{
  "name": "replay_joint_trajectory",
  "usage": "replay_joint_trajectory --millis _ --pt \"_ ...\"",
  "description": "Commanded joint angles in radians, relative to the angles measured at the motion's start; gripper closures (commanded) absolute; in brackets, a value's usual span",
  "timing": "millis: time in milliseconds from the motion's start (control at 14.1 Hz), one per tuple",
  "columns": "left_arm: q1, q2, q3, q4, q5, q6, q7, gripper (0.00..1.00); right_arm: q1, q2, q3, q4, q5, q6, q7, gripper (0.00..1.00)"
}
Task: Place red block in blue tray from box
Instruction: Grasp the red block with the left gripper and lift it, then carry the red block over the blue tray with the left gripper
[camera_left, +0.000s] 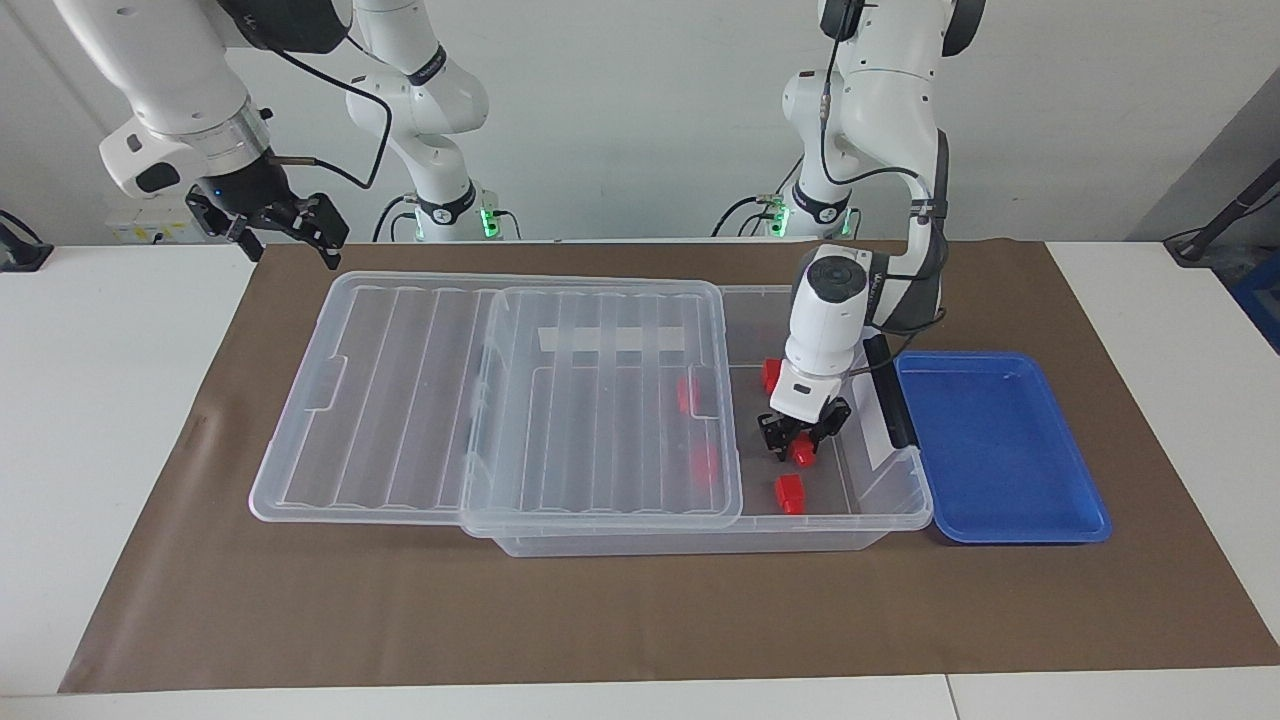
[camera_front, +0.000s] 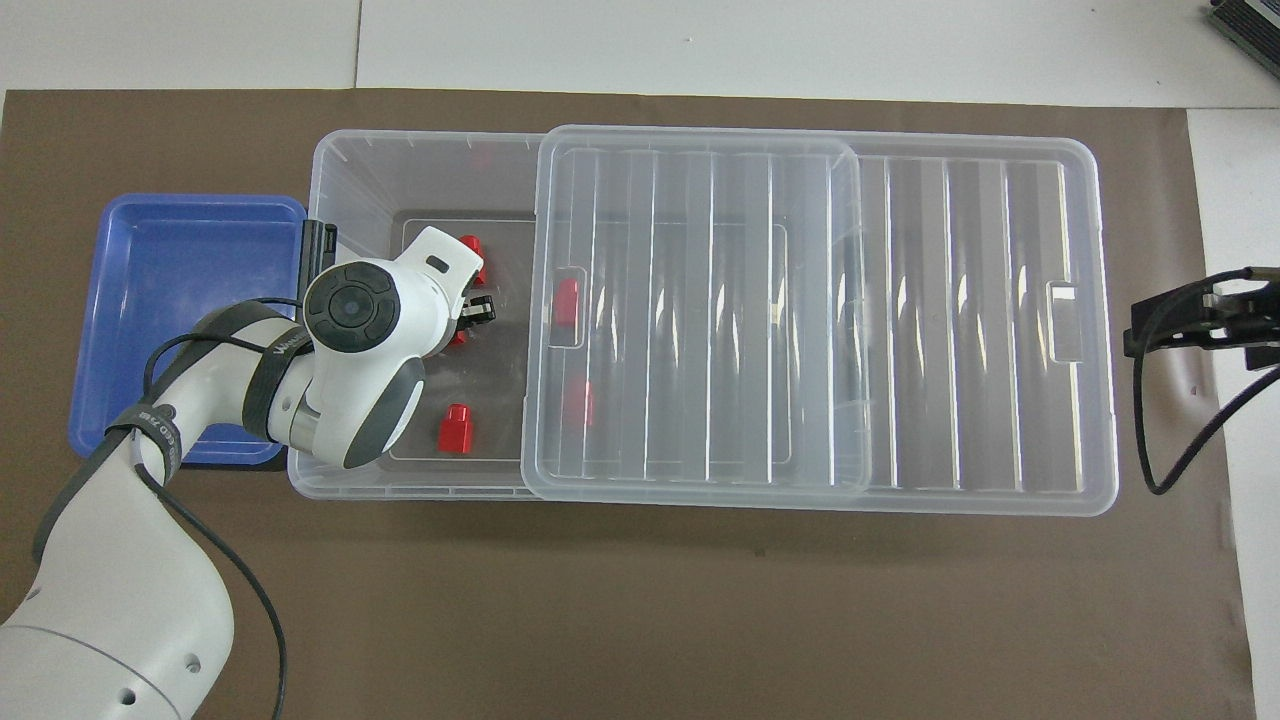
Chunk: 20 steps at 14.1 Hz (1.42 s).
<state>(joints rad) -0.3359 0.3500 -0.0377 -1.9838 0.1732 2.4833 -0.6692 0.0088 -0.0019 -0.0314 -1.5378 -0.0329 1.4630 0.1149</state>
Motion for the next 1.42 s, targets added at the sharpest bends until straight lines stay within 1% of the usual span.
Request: replay_joint_trajectory --millis 0,356,569,783,925,1067,1281,1352 --pt "-0.023 0.0 0.01 0.042 0.022 -0.099 -0.078 1.0 -0.01 -0.007 -0.001 -0.002 0.016 0.007 -0.024 0.0" --pt "-0.023 -0.06 0.004 0.14 0.005 -0.285 -0.187 1.0 -0.01 -0.007 -0.001 -0.002 0.016 0.008 -0.026 0.0" --pt "-0.017 -0.101 0.004 0.187 -0.026 -0.395 -0.182 1.0 -0.012 -0.007 -0.001 -0.004 0.016 0.008 -0.027 0.0" --pt "-0.02 -0.111 0.009 0.268 -0.052 -0.522 -0.191 1.0 -0.012 -0.007 -0.002 -0.005 0.018 0.008 -0.027 0.0" --pt "-0.008 -0.132 0.012 0.307 -0.054 -0.604 -0.19 1.0 -0.021 -0.009 -0.002 -0.005 0.021 0.017 -0.027 0.0" --pt "0.026 -0.164 0.016 0.336 -0.052 -0.658 -0.173 1.0 -0.023 -0.009 -0.002 -0.007 0.021 0.019 -0.027 0.0" --pt "0.063 -0.154 0.018 0.459 -0.066 -0.791 -0.037 1.0 -0.024 -0.01 -0.002 -0.008 0.021 0.017 -0.027 0.0" --pt "0.092 -0.152 0.018 0.482 -0.069 -0.822 0.015 1.0 -0.024 -0.01 -0.002 -0.01 0.021 0.017 -0.027 0.0"
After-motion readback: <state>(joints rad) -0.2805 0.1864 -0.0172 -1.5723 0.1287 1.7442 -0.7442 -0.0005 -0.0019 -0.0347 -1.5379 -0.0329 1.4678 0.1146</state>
